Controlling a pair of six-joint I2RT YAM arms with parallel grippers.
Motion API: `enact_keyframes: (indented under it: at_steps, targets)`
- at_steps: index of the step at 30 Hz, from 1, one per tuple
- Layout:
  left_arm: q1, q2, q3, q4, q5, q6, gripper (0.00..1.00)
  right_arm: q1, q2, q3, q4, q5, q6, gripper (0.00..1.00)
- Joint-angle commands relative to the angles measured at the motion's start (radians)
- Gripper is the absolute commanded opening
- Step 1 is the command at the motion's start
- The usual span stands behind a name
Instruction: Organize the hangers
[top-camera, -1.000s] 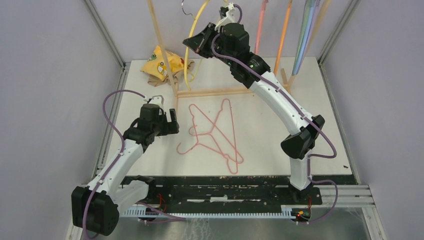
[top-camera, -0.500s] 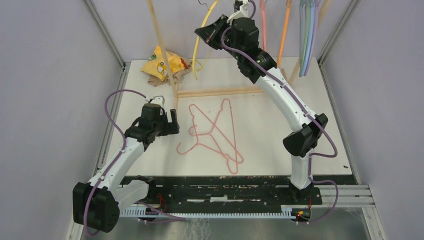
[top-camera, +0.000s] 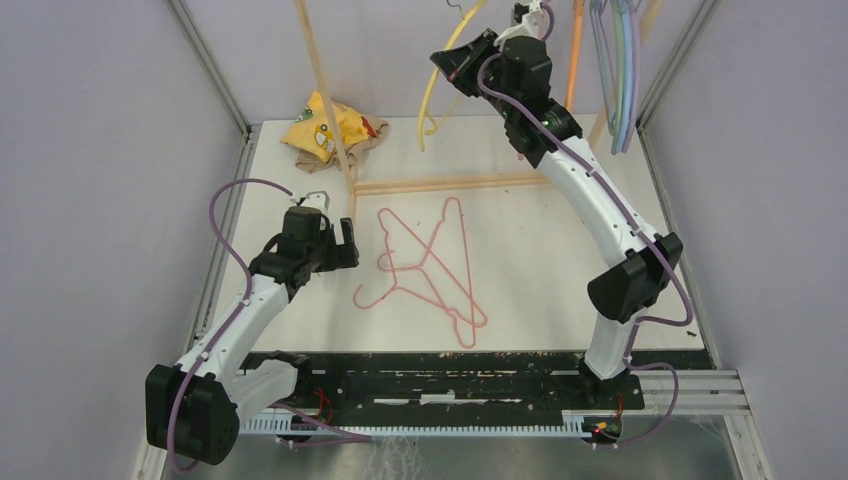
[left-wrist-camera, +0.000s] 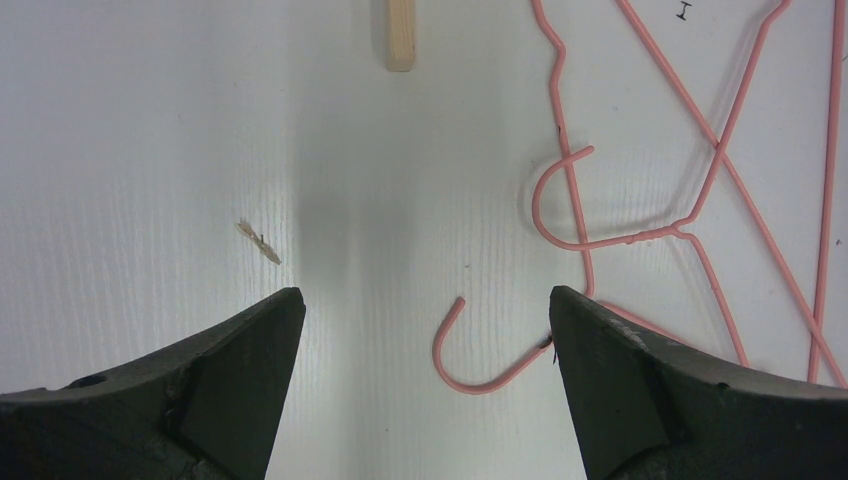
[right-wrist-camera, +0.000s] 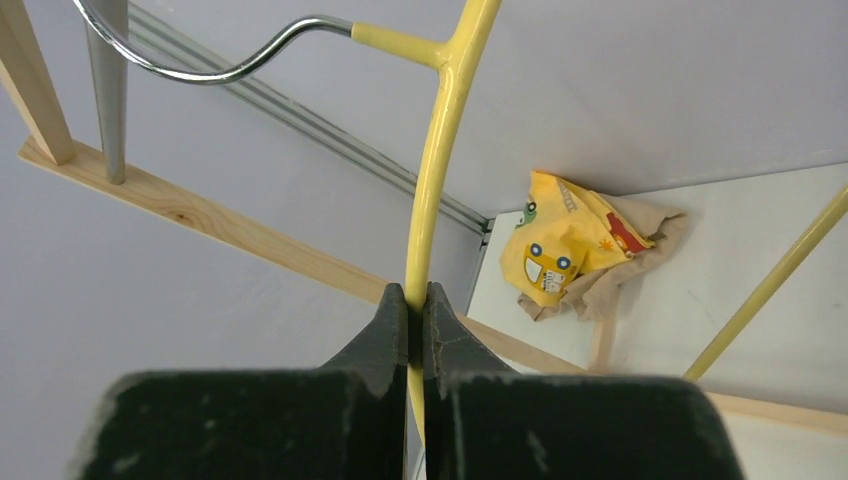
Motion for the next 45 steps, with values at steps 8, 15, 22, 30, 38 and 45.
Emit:
enact_keyframes:
  at_steps: [8, 15, 22, 30, 38, 45]
  targets:
    - [-0.002, 0.015, 0.038, 0.029, 0.005, 0.022, 0.99, -0.143, -0.157, -0.156, 0.109, -0.050, 0.095, 0.01]
    - [-0.003, 0.005, 0.023, 0.030, -0.001, 0.016, 0.99, -0.184, -0.195, -0.225, 0.115, -0.093, 0.127, 0.08]
    - [-0.002, 0.007, 0.024, 0.032, 0.000, 0.011, 0.99, -0.184, -0.237, -0.208, 0.047, -0.131, 0.090, 0.39]
    - [-0.002, 0.014, 0.024, 0.038, 0.002, 0.002, 0.99, -0.181, -0.376, -0.194, -0.140, -0.056, -0.093, 0.61]
    - [-0.002, 0.028, 0.027, 0.041, 0.008, -0.012, 0.99, -0.128, -0.466, -0.114, -0.368, -0.163, -0.376, 0.62]
    - [-0.003, 0.049, 0.037, 0.036, 0.002, -0.018, 0.99, 0.159, -0.450, -0.141, -0.593, -0.201, -0.644, 0.59]
